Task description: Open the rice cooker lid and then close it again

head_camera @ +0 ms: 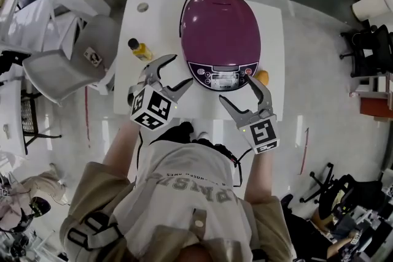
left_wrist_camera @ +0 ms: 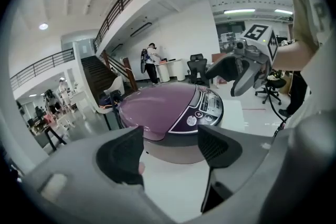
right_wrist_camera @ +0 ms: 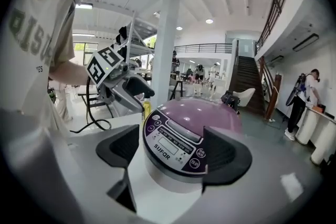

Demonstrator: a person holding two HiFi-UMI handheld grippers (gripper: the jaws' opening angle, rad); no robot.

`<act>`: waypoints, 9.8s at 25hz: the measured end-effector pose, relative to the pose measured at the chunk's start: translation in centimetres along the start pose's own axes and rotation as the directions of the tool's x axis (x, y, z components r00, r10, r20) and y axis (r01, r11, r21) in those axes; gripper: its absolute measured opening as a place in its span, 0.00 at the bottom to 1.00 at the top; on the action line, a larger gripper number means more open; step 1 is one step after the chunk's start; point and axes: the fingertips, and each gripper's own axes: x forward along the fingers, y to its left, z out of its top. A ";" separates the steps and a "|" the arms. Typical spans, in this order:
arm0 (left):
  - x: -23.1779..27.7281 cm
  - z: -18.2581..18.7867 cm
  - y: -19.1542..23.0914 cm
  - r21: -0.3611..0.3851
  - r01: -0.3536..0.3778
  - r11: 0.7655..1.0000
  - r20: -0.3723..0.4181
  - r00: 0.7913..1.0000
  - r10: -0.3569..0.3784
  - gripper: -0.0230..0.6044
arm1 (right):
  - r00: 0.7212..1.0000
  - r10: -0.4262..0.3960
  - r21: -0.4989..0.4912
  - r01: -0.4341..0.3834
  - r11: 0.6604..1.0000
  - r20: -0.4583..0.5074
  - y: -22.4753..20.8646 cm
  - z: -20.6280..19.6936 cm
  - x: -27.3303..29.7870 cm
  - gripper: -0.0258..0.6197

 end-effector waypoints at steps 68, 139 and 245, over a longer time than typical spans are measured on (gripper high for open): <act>3.7 -1.7 -3.5 0.327 0.235 0.915 -0.345 0.931 -0.115 0.75 | 0.666 -0.077 -0.546 -0.533 0.647 -0.742 1.5 -7.4 3.8 0.65; 2.6 16.1 15.1 0.403 -0.177 0.898 -0.021 0.979 0.202 0.75 | 0.892 0.201 -0.304 -0.338 0.891 -0.405 2.5 -3.9 4.2 0.65; 4.4 22.2 21.6 0.557 -0.241 0.795 -0.087 0.935 0.344 0.72 | 0.988 -0.050 -0.649 -0.060 0.758 -0.149 -23.1 19.6 6.6 0.65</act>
